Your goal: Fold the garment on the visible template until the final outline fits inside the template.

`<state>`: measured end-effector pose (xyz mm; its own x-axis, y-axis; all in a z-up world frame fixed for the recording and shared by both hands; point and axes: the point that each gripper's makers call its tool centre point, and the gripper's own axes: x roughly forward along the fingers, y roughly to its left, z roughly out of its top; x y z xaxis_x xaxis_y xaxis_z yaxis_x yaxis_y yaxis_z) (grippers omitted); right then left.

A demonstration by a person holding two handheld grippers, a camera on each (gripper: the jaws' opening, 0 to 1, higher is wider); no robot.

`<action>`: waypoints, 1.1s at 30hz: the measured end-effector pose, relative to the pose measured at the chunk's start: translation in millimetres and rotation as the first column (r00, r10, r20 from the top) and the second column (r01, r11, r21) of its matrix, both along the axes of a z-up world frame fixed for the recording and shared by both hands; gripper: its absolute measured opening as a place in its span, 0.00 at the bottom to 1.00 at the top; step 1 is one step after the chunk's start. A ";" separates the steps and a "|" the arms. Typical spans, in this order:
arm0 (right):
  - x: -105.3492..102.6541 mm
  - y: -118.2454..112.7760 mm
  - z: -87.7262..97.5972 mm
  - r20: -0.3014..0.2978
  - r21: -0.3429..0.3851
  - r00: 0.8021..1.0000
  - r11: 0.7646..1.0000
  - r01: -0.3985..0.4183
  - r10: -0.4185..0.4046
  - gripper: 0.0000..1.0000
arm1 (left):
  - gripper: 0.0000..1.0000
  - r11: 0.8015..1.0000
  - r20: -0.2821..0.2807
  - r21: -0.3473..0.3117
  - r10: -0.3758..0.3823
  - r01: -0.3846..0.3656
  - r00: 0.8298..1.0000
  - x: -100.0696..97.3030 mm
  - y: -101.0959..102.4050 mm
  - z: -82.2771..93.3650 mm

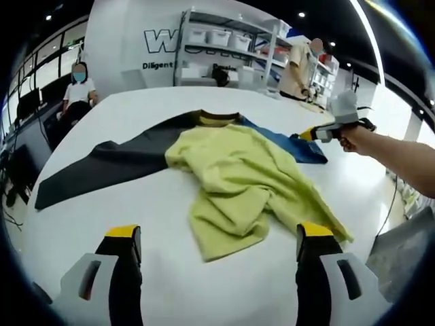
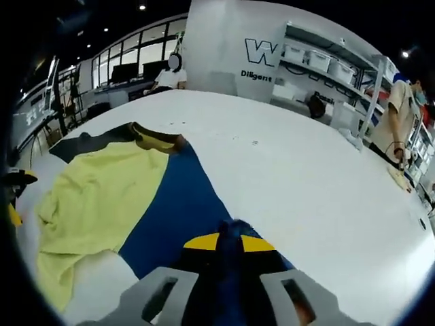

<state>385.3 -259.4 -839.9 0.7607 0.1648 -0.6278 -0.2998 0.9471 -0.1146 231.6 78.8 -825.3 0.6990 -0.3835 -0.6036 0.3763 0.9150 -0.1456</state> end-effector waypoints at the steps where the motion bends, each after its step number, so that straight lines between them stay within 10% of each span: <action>1: -0.2 -0.2 0.2 0.001 -0.001 1.000 1.000 0.001 -0.001 0.03 | 0.89 1.000 0.000 0.000 0.000 0.000 1.000 0.0 0.1 -0.1; 10: -6.0 -10.6 18.6 0.018 0.180 0.991 0.975 0.128 -0.133 0.03 | 0.88 1.000 -0.004 0.002 -0.009 0.009 1.000 -0.7 -1.7 -0.4; 14: -9.3 -21.2 23.2 -0.036 0.423 0.963 0.869 0.258 -0.268 0.01 | 0.88 1.000 -0.002 0.000 -0.010 0.010 1.000 -0.4 -2.0 0.2; 15: -11.4 -23.0 23.5 -0.082 0.521 0.946 0.796 0.308 -0.312 0.00 | 0.87 1.000 -0.001 0.000 -0.011 0.011 1.000 -0.4 -2.2 0.3; 20: -17.0 -26.4 21.9 -0.159 0.647 0.917 0.663 0.377 -0.366 0.00 | 0.86 1.000 -0.006 0.001 -0.020 0.020 1.000 -1.2 -3.5 -0.6; 21: -24.3 -12.6 28.5 -0.226 0.714 0.898 0.562 0.417 -0.378 0.00 | 0.86 1.000 -0.009 0.004 -0.023 0.024 1.000 -1.7 -4.0 -0.8; 23: -31.3 -10.9 31.5 -0.266 0.772 0.877 0.456 0.443 -0.400 0.00 | 0.86 1.000 -0.007 0.002 -0.025 0.025 1.000 -1.6 -4.4 -0.2; 28: -35.9 -19.1 13.0 -0.336 0.773 0.854 0.403 0.491 -0.397 0.04 | 0.85 1.000 -0.006 0.000 -0.026 0.026 1.000 -1.3 -4.6 0.0; 29: -35.5 -16.3 13.8 -0.360 0.793 0.847 0.351 0.498 -0.390 0.05 | 0.85 1.000 -0.007 0.000 -0.027 0.027 1.000 -1.4 -4.7 -0.1; 33: -33.3 -18.0 6.1 -0.424 0.796 0.815 0.268 0.543 -0.394 0.10 | 0.85 1.000 -0.009 0.000 -0.031 0.031 0.999 -1.9 -5.7 -0.1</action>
